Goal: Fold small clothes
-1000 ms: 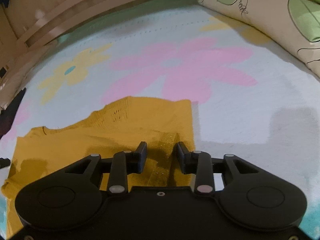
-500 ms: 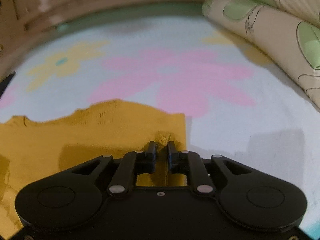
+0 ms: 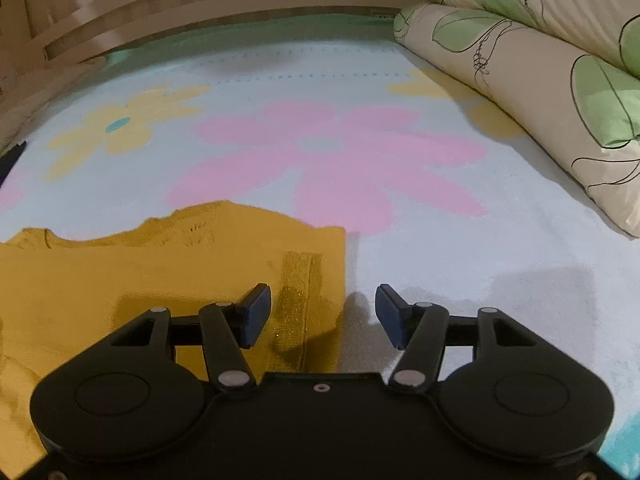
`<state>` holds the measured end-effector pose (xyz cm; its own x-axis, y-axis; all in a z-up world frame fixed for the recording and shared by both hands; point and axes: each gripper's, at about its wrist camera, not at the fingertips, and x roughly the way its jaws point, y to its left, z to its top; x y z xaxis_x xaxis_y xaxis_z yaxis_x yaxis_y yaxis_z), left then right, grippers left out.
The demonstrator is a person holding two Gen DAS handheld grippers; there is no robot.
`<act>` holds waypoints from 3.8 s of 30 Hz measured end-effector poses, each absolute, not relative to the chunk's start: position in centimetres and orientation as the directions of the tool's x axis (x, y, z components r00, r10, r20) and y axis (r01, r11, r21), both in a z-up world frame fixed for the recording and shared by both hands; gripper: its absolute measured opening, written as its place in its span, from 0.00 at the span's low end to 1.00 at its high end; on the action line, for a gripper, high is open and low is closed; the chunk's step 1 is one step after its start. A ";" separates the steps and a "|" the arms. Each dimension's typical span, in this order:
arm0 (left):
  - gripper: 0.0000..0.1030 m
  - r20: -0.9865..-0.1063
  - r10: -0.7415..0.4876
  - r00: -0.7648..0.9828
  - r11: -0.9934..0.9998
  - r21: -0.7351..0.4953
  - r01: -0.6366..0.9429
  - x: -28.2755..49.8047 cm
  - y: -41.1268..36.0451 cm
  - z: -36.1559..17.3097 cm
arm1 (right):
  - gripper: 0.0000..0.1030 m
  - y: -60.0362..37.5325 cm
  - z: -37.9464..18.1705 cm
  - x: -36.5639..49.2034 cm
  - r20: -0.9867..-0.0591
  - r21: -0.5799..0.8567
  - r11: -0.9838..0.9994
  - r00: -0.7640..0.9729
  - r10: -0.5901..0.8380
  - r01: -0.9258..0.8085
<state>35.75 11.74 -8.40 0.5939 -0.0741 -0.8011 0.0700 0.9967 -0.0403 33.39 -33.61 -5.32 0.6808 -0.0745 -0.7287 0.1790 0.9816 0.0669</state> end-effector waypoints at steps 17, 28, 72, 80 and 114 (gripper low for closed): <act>0.93 -0.805 -0.220 0.550 0.974 -0.150 0.170 27.8 13.4 -3.6 | 0.75 -31.9 0.1 24.9 -0.728 0.206 0.972 0.682 0.074 0.115; 0.93 -0.815 -0.268 0.514 0.962 -0.200 0.185 21.7 12.8 -2.7 | 0.86 -30.2 -1.7 14.9 -0.786 0.259 0.960 0.601 0.146 0.105; 0.95 -0.871 -0.420 0.256 0.907 -0.401 0.126 12.3 11.5 -8.9 | 0.89 -29.7 -7.3 6.3 -0.879 0.376 0.922 0.352 0.323 0.092; 0.91 -0.882 -0.394 0.257 0.919 -0.388 0.076 12.3 11.1 -8.9 | 0.87 -29.7 -7.3 6.3 -0.877 0.380 0.920 0.353 0.326 0.093; 0.04 -0.656 -0.386 0.649 0.861 -0.508 -0.001 16.0 12.8 -0.7 | 0.12 -35.0 0.4 8.7 -0.535 0.661 0.740 0.767 0.354 0.120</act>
